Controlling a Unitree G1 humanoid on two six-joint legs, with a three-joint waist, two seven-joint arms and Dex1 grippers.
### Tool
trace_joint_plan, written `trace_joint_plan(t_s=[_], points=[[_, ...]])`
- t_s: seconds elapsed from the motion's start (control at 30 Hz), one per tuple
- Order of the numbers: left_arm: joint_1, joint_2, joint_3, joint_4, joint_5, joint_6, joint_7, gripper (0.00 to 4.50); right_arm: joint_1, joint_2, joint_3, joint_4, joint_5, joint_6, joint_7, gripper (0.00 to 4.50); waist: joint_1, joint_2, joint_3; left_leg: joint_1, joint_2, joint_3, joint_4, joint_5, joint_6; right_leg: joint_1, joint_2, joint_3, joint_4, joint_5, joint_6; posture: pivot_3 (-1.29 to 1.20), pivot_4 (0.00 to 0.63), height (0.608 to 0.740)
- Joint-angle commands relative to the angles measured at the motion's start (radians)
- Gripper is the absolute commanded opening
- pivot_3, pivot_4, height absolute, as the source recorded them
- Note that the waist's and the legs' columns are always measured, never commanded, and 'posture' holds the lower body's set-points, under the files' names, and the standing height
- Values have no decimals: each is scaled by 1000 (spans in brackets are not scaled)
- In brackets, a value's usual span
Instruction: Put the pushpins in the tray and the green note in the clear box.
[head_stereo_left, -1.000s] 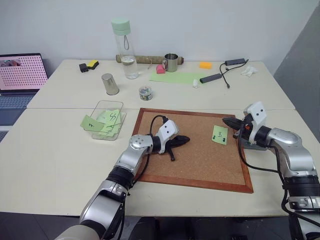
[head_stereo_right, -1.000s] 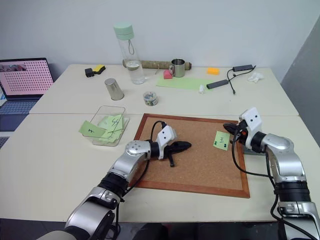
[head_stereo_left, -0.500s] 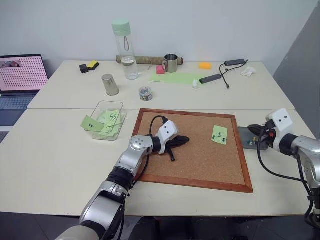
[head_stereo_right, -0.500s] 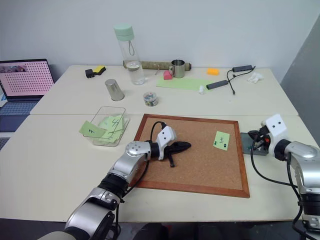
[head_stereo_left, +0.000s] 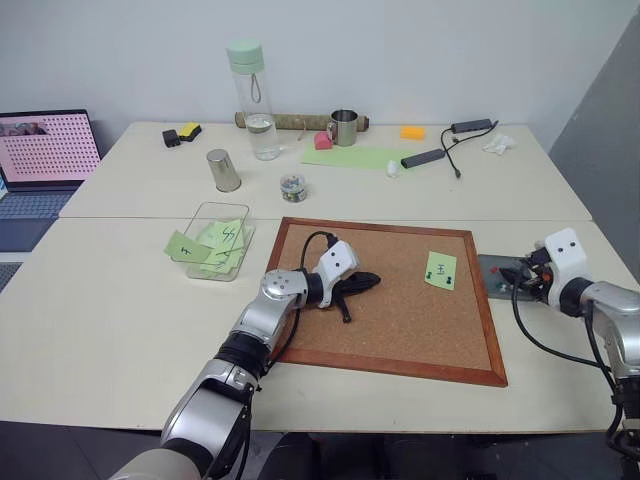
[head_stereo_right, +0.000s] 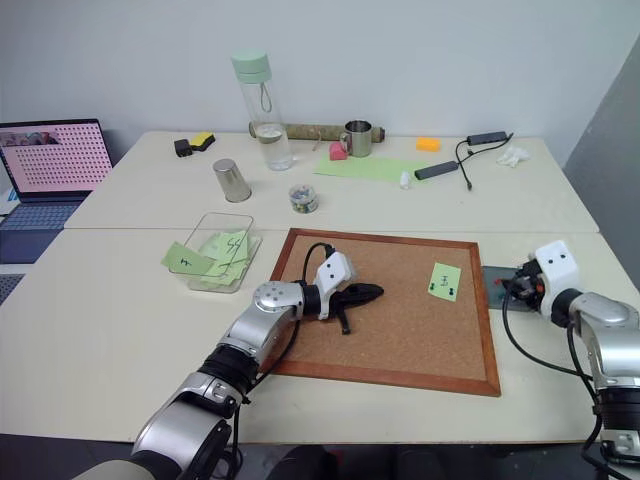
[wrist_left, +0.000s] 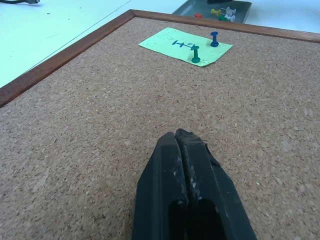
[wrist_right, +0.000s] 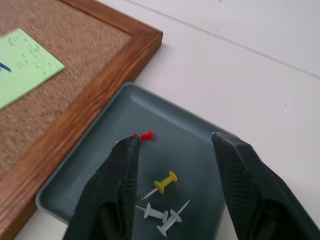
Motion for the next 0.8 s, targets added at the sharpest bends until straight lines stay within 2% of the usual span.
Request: trace_joint_plan(t_s=[0.03,0.23,0.5,0.6,0.63,0.73,0.8], points=[[23,5,-17,45,31,18,-5,0,41,-29,5,-179,83,8,119,3152,0,0,0,0,0,0,0,0,0,0,0,0,0,0,0,0,150,740],[18,10,-22,48,36,14,-14,0,56,13,96,-221,92,1,154,3152,0,-1,-1,0,0,-1,0,0,0,1,0,0,0,0,0,0,150,740],[8,10,-21,56,40,11,-17,0,-32,87,164,-64,51,-65,143,3152,0,-1,-1,1,0,-1,0,0,0,1,0,0,0,0,0,0,150,740],[12,13,-20,50,41,13,-17,0,-48,99,162,-26,47,-87,146,2712,0,-1,-1,1,0,-1,0,0,0,1,0,0,0,0,0,0,150,740],[15,15,-20,47,41,13,-17,0,-50,100,162,-16,47,-91,149,2396,-1,-1,-1,1,0,-1,0,0,0,1,0,0,0,0,0,0,150,740],[19,17,-20,43,41,15,-17,0,-50,102,160,-1,51,-99,159,1910,-1,-1,-1,1,0,-1,0,0,0,1,0,0,0,0,0,0,150,740],[20,17,-19,43,42,16,-16,0,-47,102,159,2,53,-104,164,1387,-1,-1,-1,1,0,-1,0,0,0,0,0,0,0,0,0,0,150,740]])
